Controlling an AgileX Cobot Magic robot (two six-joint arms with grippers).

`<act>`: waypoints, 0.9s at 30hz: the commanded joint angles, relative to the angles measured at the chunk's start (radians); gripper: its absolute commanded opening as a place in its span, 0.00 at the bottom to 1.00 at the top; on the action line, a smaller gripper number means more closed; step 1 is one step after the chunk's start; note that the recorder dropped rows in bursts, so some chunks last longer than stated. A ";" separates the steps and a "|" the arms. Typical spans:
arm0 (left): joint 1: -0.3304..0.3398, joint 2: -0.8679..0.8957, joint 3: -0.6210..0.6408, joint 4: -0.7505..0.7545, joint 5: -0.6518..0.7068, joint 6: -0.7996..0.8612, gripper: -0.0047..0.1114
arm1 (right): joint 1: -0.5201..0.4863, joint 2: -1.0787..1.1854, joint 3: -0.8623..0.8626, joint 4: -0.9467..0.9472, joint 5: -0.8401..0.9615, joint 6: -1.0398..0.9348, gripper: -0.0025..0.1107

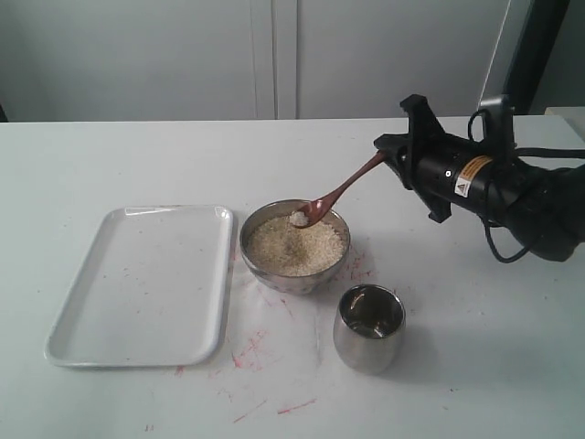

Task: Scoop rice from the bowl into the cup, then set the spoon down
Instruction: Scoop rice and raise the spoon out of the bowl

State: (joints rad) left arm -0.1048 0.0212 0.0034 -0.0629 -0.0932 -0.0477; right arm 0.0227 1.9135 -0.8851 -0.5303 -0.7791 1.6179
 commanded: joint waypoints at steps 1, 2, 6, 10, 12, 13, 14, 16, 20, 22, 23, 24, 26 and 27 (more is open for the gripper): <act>-0.002 0.003 -0.003 -0.004 -0.011 -0.001 0.16 | -0.023 -0.006 0.001 -0.048 -0.029 0.039 0.02; -0.002 0.003 -0.003 -0.004 -0.011 -0.001 0.16 | -0.025 -0.003 0.001 -0.051 -0.035 0.046 0.02; -0.002 0.003 -0.003 -0.004 -0.011 -0.001 0.16 | -0.025 0.011 0.001 -0.057 -0.101 0.062 0.02; -0.002 0.003 -0.003 -0.004 -0.011 -0.001 0.16 | -0.025 0.032 0.001 -0.079 -0.142 0.064 0.02; -0.002 0.003 -0.003 -0.004 -0.011 -0.001 0.16 | -0.025 0.045 0.001 -0.087 -0.165 0.064 0.02; -0.002 0.003 -0.003 -0.004 -0.011 -0.001 0.16 | -0.025 0.054 0.003 -0.089 -0.183 0.064 0.02; -0.002 0.003 -0.003 -0.004 -0.011 -0.001 0.16 | -0.025 0.062 0.003 -0.089 -0.208 0.064 0.02; -0.002 0.003 -0.003 -0.004 -0.011 -0.001 0.16 | -0.025 0.077 0.003 -0.087 -0.260 0.064 0.02; -0.002 0.003 -0.003 -0.004 -0.011 -0.001 0.16 | -0.034 0.092 0.003 -0.100 -0.289 0.064 0.02; -0.002 0.003 -0.003 -0.004 -0.011 -0.001 0.16 | -0.049 0.092 0.003 -0.115 -0.296 0.064 0.02; -0.002 0.003 -0.003 -0.004 -0.011 -0.001 0.16 | -0.057 0.092 0.003 -0.123 -0.314 0.064 0.02; -0.002 0.003 -0.003 -0.004 -0.011 -0.001 0.16 | -0.065 0.092 0.003 -0.134 -0.331 0.064 0.02; -0.002 0.003 -0.003 -0.004 -0.011 -0.001 0.16 | -0.086 0.092 0.003 -0.159 -0.359 0.064 0.02; -0.002 0.003 -0.003 -0.004 -0.011 -0.001 0.16 | -0.097 0.092 0.003 -0.176 -0.372 0.064 0.02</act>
State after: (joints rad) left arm -0.1048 0.0212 0.0034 -0.0629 -0.0932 -0.0477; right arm -0.0442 2.0061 -0.8851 -0.6656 -1.1001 1.6824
